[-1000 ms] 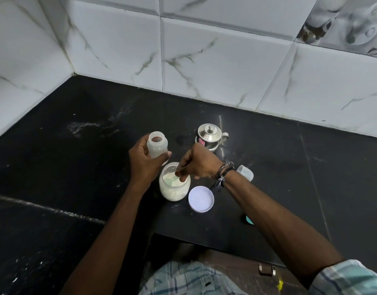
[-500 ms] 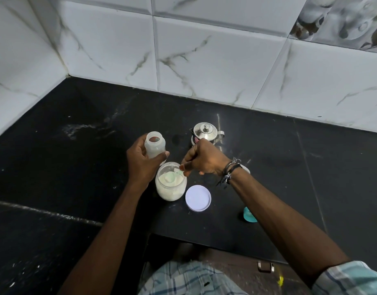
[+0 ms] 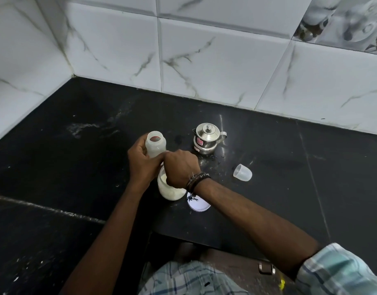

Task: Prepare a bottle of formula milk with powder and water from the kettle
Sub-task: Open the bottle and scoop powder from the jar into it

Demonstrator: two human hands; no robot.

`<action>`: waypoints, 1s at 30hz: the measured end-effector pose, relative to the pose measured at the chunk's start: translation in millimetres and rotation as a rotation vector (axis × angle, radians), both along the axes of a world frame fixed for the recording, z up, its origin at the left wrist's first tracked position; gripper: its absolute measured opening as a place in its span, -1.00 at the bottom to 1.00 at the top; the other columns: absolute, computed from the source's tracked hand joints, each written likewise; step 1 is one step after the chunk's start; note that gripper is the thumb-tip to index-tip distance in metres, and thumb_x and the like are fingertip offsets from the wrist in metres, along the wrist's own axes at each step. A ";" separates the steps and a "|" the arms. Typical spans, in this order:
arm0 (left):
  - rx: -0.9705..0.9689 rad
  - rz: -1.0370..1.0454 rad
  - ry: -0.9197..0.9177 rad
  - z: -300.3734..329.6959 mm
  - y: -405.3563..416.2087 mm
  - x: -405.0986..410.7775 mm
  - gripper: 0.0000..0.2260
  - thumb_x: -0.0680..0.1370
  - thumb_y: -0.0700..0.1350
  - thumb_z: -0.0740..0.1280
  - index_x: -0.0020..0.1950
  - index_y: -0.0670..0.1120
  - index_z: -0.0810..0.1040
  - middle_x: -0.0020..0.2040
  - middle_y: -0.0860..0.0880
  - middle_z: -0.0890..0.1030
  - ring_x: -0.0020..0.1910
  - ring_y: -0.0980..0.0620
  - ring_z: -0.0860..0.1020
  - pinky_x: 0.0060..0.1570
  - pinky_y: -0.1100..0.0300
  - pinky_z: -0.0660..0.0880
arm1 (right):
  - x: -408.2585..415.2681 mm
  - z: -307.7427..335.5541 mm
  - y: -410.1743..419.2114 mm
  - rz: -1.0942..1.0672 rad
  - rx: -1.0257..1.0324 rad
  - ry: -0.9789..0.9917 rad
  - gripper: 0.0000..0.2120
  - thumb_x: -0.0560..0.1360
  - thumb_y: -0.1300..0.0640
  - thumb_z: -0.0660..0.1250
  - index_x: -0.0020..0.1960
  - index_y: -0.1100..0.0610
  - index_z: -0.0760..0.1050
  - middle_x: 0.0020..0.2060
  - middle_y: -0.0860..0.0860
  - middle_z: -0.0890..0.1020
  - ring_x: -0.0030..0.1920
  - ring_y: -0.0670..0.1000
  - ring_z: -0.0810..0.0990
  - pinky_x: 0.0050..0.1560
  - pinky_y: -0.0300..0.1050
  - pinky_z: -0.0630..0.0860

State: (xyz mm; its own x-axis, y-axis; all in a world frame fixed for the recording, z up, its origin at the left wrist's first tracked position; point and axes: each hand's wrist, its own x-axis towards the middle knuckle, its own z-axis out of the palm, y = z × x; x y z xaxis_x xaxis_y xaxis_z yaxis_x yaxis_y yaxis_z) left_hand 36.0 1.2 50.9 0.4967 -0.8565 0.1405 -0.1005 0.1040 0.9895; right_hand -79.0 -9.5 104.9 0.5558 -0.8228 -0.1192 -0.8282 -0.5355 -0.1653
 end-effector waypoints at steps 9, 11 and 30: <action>0.039 0.010 -0.028 2.8 3.8 1.6 -0.52 0.27 -0.34 0.58 0.04 0.08 0.55 -0.04 0.15 0.63 -0.12 0.31 0.61 -0.14 0.39 0.53 | -9.7 -6.0 -18.2 -0.142 0.210 -0.066 -0.80 0.32 0.11 0.51 -0.17 0.21 0.59 -0.24 0.11 0.71 -0.22 0.12 0.70 -0.21 -0.11 0.61; 0.045 0.009 -0.030 2.5 3.9 1.7 -0.52 0.28 -0.35 0.57 0.07 0.02 0.54 -0.04 0.16 0.62 -0.13 0.34 0.60 -0.15 0.41 0.52 | -17.5 -5.3 -27.3 -0.144 0.277 -0.106 -0.85 0.33 0.09 0.52 -0.21 0.18 0.69 -0.35 0.03 0.72 -0.36 -0.04 0.68 -0.17 -0.13 0.67; 0.050 0.005 -0.014 -5.3 -0.5 -2.2 -0.52 0.27 -0.35 0.57 0.07 0.02 0.57 -0.02 0.05 0.66 -0.07 0.11 0.63 -0.10 0.27 0.57 | -44.3 9.7 -33.7 -0.136 0.224 -0.141 -0.86 0.40 0.03 0.52 -0.23 0.09 0.69 -0.41 -0.09 0.68 -0.46 -0.22 0.57 -0.28 -0.20 0.58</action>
